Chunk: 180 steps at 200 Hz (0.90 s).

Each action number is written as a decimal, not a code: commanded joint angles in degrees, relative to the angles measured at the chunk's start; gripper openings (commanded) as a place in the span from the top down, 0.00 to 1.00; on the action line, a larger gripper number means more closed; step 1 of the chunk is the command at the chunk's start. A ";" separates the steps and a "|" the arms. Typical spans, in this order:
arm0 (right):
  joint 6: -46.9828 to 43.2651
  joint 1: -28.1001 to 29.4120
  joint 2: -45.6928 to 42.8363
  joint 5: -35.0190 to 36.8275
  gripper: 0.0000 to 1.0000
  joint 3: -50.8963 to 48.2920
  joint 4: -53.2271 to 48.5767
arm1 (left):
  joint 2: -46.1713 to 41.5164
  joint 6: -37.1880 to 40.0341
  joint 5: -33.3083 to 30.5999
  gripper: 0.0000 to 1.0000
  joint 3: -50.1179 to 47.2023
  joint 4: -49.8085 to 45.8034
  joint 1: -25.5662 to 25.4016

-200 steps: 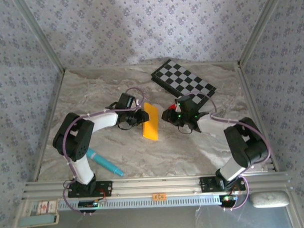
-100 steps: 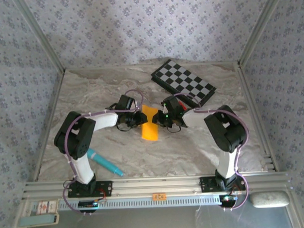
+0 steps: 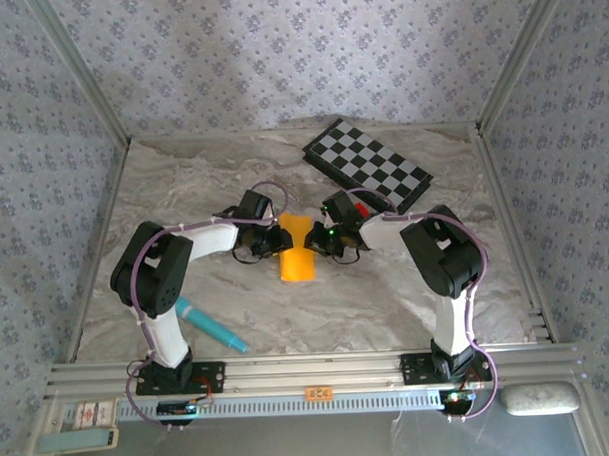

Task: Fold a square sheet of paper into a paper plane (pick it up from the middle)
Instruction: Hold the square sheet of paper at the center of the table.

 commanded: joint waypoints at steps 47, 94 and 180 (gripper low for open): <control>1.39 0.70 2.34 1.10 0.88 0.30 -3.75 | -2.77 1.35 -6.58 0.46 5.12 -12.89 -1.22; 3.03 0.26 1.20 -1.25 0.84 -0.30 -0.27 | -0.58 1.12 -7.07 0.37 6.89 -14.38 -2.88; 3.05 -4.72 -9.38 0.39 0.72 -6.26 3.49 | 3.23 0.97 -11.28 0.58 7.98 -16.32 -3.25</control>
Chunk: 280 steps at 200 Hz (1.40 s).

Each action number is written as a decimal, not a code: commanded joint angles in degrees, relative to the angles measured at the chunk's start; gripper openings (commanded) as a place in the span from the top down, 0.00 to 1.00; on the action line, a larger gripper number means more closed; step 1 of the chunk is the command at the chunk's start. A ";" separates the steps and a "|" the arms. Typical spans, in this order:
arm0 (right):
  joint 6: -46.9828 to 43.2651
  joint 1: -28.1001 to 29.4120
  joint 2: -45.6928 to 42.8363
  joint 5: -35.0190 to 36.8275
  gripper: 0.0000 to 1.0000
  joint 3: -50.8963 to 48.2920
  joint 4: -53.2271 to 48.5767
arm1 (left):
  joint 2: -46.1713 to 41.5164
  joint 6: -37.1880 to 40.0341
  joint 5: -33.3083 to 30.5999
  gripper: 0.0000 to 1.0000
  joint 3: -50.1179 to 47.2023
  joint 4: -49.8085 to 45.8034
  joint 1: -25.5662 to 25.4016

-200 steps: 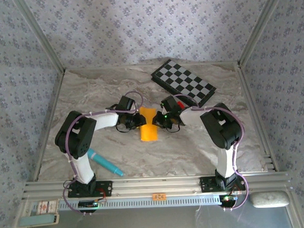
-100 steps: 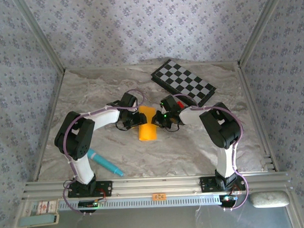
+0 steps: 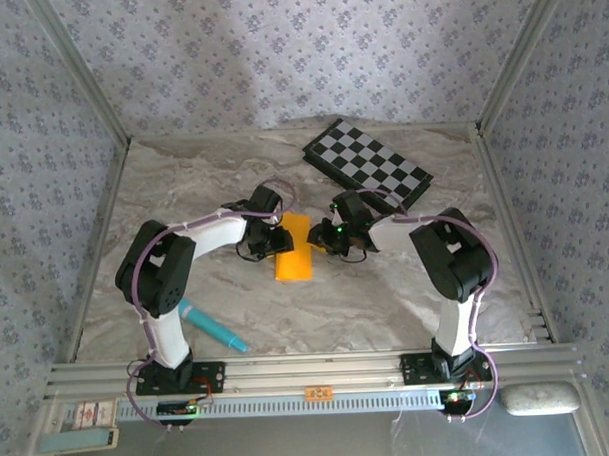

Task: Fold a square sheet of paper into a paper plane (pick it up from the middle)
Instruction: Hold the square sheet of paper at the center of the table.

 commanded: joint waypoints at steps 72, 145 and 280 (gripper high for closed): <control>-3.63 -3.71 -7.86 6.24 0.71 -4.23 -3.89 | 2.74 -1.18 -3.40 0.66 0.99 -1.85 -0.08; -3.33 -3.67 -5.76 4.75 0.71 -3.78 -2.21 | 4.31 -0.68 -1.82 0.64 0.80 -1.11 -0.05; -3.39 -1.61 -2.16 -0.01 0.73 -2.31 2.84 | 6.96 2.97 0.69 0.62 0.64 -0.54 -0.70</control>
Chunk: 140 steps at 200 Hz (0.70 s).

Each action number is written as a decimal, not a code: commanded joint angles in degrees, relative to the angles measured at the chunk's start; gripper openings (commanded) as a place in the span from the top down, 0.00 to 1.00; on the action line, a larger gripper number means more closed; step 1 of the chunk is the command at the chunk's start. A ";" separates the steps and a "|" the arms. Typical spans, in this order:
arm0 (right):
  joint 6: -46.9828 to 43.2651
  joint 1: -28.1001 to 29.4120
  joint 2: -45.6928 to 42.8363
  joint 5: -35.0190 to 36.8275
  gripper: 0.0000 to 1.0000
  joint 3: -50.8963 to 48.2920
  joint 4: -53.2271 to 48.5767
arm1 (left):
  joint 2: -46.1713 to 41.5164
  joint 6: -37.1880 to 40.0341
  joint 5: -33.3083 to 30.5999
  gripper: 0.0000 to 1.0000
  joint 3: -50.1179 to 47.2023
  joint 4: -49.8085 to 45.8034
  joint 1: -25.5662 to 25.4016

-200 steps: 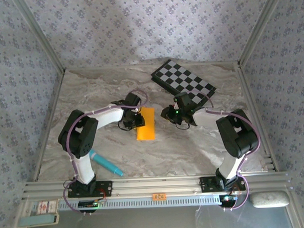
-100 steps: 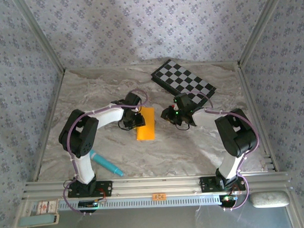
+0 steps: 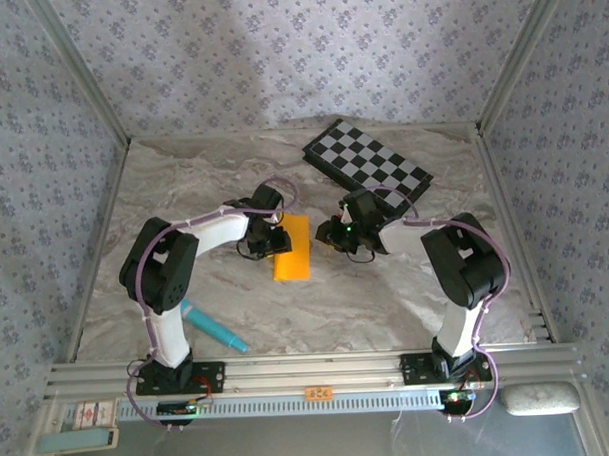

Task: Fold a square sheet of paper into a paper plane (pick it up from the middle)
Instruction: Hold the square sheet of paper at the center of the table.

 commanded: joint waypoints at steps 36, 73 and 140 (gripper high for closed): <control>-0.96 0.98 1.42 -1.74 0.75 1.80 1.42 | 5.40 1.92 1.07 0.61 -1.50 1.96 -0.72; -1.63 1.81 2.21 -2.51 0.77 2.91 0.96 | 5.85 1.73 1.15 0.61 -1.56 2.13 -0.73; -1.99 3.65 5.51 -3.53 0.85 6.10 -0.83 | 6.23 1.50 1.23 0.61 -1.76 2.28 -0.69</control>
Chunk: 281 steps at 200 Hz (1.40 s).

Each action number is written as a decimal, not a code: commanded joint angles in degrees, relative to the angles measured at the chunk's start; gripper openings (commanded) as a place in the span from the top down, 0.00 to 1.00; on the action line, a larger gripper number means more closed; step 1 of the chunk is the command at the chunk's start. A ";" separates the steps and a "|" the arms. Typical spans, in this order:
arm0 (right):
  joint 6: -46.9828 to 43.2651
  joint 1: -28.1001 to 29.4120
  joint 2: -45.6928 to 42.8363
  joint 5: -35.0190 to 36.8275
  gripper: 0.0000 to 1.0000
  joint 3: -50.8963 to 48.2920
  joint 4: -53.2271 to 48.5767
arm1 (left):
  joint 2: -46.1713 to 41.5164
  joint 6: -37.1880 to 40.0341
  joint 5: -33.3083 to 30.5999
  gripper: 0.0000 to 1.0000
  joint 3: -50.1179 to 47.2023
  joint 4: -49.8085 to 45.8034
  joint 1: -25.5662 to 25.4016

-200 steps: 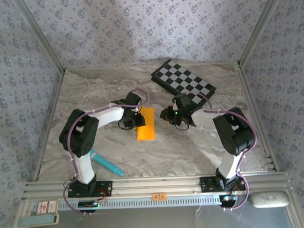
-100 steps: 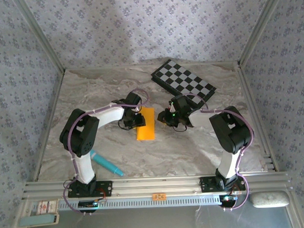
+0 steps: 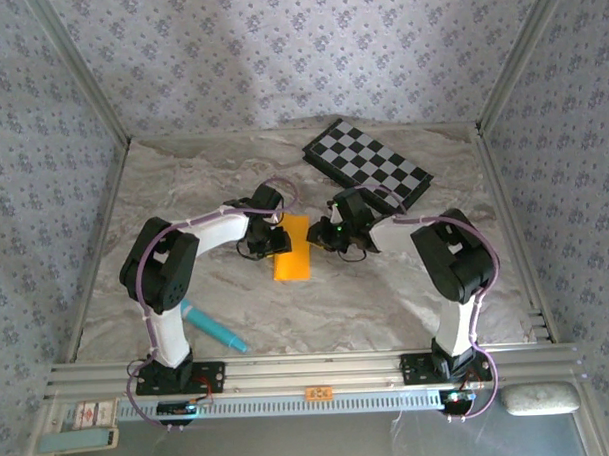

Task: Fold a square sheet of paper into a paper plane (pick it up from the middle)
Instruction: Hold the square sheet of paper at the center of the table.

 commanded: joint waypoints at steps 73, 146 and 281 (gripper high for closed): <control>-1.70 2.42 5.19 -0.49 0.90 5.11 -4.50 | 6.25 0.08 1.68 0.62 -2.31 2.79 -0.69; -2.40 2.33 5.01 0.00 0.90 5.56 -6.60 | 7.28 -0.56 1.96 0.61 -2.19 2.53 -0.67; -11.14 2.14 9.68 8.34 0.91 9.79 -27.71 | -5.39 -2.78 -2.66 0.51 0.37 -0.80 2.84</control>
